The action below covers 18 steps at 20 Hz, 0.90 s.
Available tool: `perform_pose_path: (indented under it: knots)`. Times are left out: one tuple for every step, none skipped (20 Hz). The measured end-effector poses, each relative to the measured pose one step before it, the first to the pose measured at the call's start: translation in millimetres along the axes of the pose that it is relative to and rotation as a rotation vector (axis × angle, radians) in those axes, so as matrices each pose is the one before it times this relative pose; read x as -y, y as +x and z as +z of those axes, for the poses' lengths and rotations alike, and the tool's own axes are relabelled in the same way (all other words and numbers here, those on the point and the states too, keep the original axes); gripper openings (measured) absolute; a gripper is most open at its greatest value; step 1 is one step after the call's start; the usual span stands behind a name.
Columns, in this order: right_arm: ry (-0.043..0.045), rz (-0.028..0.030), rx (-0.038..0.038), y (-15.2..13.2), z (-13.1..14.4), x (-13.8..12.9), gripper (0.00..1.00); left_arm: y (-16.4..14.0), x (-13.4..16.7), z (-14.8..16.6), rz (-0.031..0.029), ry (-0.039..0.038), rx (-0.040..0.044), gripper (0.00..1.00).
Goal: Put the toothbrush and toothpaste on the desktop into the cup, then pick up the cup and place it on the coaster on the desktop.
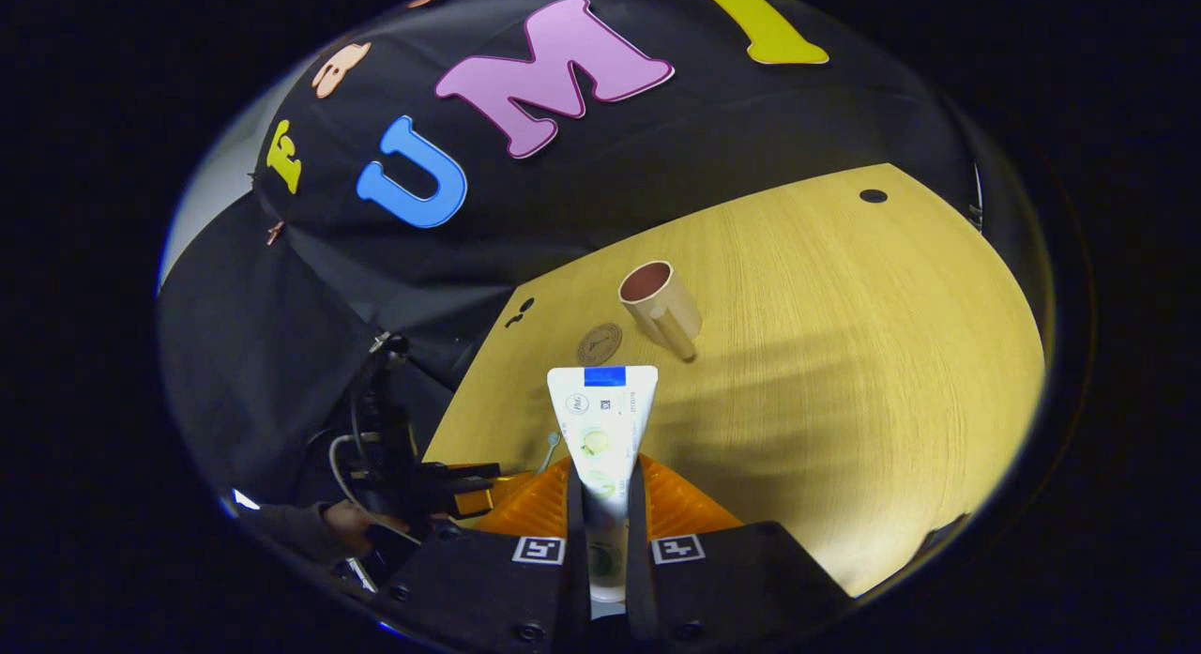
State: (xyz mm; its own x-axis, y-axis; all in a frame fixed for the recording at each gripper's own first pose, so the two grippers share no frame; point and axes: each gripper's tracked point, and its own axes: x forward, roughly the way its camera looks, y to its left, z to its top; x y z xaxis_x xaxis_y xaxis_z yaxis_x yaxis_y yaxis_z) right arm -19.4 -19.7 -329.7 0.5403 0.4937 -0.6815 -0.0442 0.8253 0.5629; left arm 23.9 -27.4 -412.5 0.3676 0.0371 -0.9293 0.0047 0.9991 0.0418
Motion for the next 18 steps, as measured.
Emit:
perform_pose_path:
  knots:
    - [0.00001, 0.00871, 0.01341, -0.95, 8.24, 0.74, 0.18, 6.01, -0.15, -3.59, 0.01156, 0.00443, -0.03068, 0.95]
    - [0.00262, 0.00903, 0.01810, -1.08, 8.78, 0.97, 0.18, 6.53, -0.30, -1.57, 0.01358, 0.00186, -0.01918, 0.94]
    - [0.00000, 0.01096, 0.01363, -0.99, 7.11, 0.86, 0.18, 4.84, -0.43, -1.69, 0.01069, -0.00038, -0.02004, 0.94]
    - [-0.00085, 0.00481, 0.01244, 0.30, 5.81, 1.35, 0.18, 3.08, -1.07, -4.45, 0.00712, 0.00089, -0.02846, 0.93]
    - [-0.00190, 0.00212, 0.00811, 1.20, 6.39, 2.38, 0.18, 4.81, -0.12, -8.72, 0.00366, 0.00024, -0.04622, 0.93]
    - [-0.00105, 0.00586, 0.00908, 0.80, 5.15, 0.94, 0.19, 5.54, 3.70, -12.03, -0.01285, -0.01172, -0.05651, 0.91]
    - [0.00364, 0.00574, 0.01152, 1.39, 5.12, 1.48, 0.19, -15.98, 0.48, 10.38, 0.00106, -0.00969, 0.04240, 0.88]
    - [0.00432, 0.00836, 0.00215, 0.98, 2.46, 0.45, 0.18, 15.84, 2.12, -0.95, 0.00207, 0.00853, -0.00779, 0.83]
    - [0.00539, 0.00393, 0.00252, 1.66, 1.68, 2.05, 0.19, 0.68, 0.68, 1.20, 0.00019, 0.00196, 0.00458, 0.78]
    - [0.00336, 0.00096, -0.00259, 1.31, 0.29, 2.84, 0.18, -0.10, 1.29, 3.31, -0.00151, 0.00306, -0.00765, 0.75]
    - [-0.00436, 0.00424, -0.00379, 1.21, -0.35, 2.90, 0.19, 1.18, 2.20, 5.04, -0.00503, 0.01077, 0.00422, 0.74]
    - [-0.00338, -0.00100, -0.00319, 1.24, 0.44, 2.74, 0.19, 0.88, 1.78, -2.21, -0.00399, 0.01214, -0.02694, 0.73]
    - [-0.00007, 0.00082, -0.00349, 1.61, 0.04, 3.24, 0.18, -1.16, 1.26, -1.15, 0.00291, 0.00587, -0.02392, 0.69]
    - [0.00629, 0.00318, -0.00130, -0.83, 0.53, 2.03, 0.19, 3.57, 1.70, -3.88, 0.00456, -0.00173, -0.02660, 0.52]
    - [0.01137, 0.00474, 0.00689, -0.39, 1.77, 1.50, 0.19, -2.07, 2.23, 0.20, 0.00416, -0.00317, -0.01127, 0.35]
    - [0.01104, 0.00286, 0.00564, 0.58, 3.33, 0.74, 0.18, -2.48, 1.55, -1.15, 0.00381, 0.01095, -0.00512, 0.19]
    - [0.00798, 0.00140, 0.00496, -0.22, 3.22, 1.79, 0.19, 0.66, 0.31, 1.37, -0.00008, 0.00740, 0.00735, 0.17]
    - [0.00394, 0.00051, 0.00737, -0.32, 2.22, 1.48, 0.18, -0.14, 1.26, 3.47, -0.00760, 0.00717, 0.02248, 0.13]
